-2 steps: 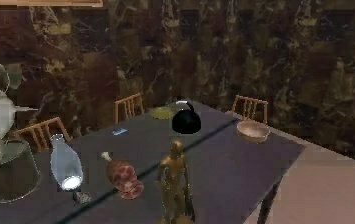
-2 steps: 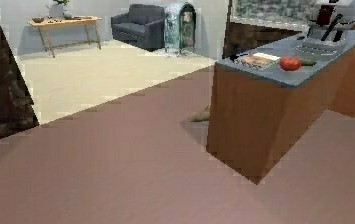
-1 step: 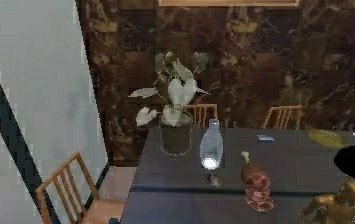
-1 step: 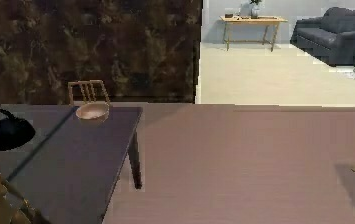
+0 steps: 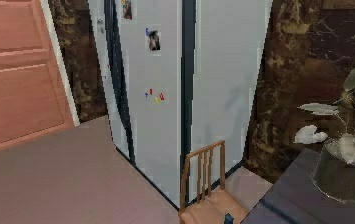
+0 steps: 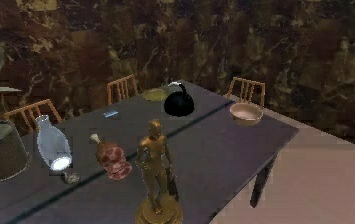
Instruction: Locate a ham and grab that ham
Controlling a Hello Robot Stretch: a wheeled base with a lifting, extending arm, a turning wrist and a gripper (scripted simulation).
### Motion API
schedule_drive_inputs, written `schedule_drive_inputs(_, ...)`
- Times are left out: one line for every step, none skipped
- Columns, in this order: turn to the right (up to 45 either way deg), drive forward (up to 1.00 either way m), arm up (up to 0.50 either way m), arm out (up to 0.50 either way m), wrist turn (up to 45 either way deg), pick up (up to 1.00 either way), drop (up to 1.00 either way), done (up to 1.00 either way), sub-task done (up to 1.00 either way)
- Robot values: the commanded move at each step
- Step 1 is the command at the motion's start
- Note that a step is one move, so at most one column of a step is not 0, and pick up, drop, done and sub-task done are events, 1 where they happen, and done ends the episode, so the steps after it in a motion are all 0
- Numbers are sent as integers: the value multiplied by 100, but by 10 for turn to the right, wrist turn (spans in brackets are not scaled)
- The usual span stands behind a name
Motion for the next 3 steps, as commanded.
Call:
schedule_drive_inputs(-150, 0, 0, 0, 0, 0, 0, 0, 0)
schedule_drive_inputs(0, 0, 50, 0, 0, 0, 0, 0, 0)
schedule_drive_inputs(0, 0, 34, 0, 0, 0, 0, 0, 0)
